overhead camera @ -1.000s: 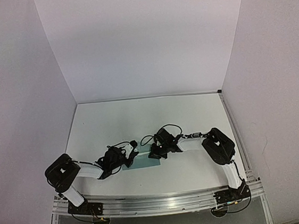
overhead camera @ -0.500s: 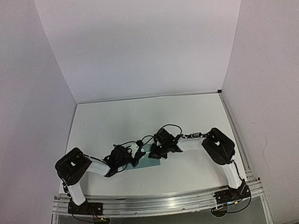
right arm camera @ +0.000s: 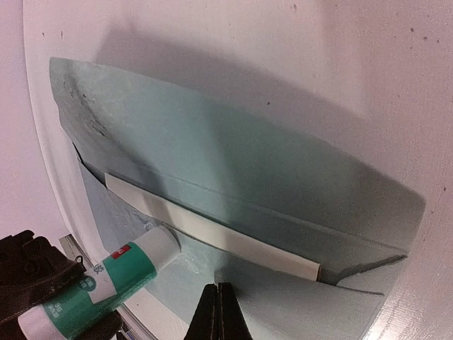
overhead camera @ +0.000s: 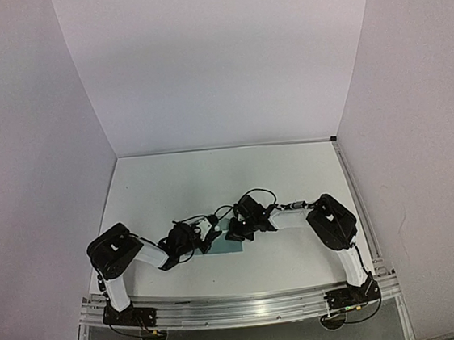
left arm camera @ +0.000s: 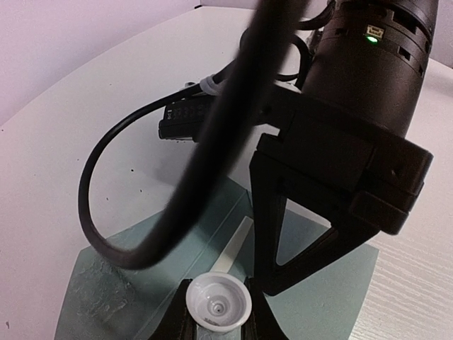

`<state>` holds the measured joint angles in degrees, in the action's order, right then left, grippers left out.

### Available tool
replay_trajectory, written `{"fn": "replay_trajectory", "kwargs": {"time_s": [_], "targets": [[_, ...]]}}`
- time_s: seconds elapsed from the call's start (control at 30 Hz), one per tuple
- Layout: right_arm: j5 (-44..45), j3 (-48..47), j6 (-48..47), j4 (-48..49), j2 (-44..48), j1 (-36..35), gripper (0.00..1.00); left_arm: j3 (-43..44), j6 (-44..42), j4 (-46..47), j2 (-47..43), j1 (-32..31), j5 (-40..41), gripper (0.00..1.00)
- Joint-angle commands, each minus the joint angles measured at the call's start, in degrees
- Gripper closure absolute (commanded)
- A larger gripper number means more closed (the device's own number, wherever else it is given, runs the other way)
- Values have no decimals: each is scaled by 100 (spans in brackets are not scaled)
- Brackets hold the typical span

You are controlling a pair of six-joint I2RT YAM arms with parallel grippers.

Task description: Place the letter into the envelope and seal it

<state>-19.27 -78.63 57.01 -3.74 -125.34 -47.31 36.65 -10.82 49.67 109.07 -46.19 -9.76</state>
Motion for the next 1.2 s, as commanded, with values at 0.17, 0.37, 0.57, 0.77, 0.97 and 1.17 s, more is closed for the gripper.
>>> {"fn": "replay_trajectory", "kwargs": {"time_s": [0.17, 0.37, 0.57, 0.77, 0.97, 1.17], "targets": [[292, 323, -68, -856, -325, -114, 100, -597, -314, -322, -278, 10, 682, 100], [300, 291, -59, -860, -311, -114, 100, -757, -383, -592, -456, 76, 795, 100], [284, 254, -65, -865, -329, -120, 100, -995, -418, -859, -773, 193, 872, 100], [175, 50, -169, -864, -336, -114, 100, -818, -466, -1021, -1237, 274, 706, 100], [-71, -397, -383, -842, -164, -105, 100, 136, 592, -2135, -2216, 690, -136, 100], [-226, -858, -311, -844, 425, 17, 93, 511, 1580, -2803, -3225, 1008, -467, 100]]}}
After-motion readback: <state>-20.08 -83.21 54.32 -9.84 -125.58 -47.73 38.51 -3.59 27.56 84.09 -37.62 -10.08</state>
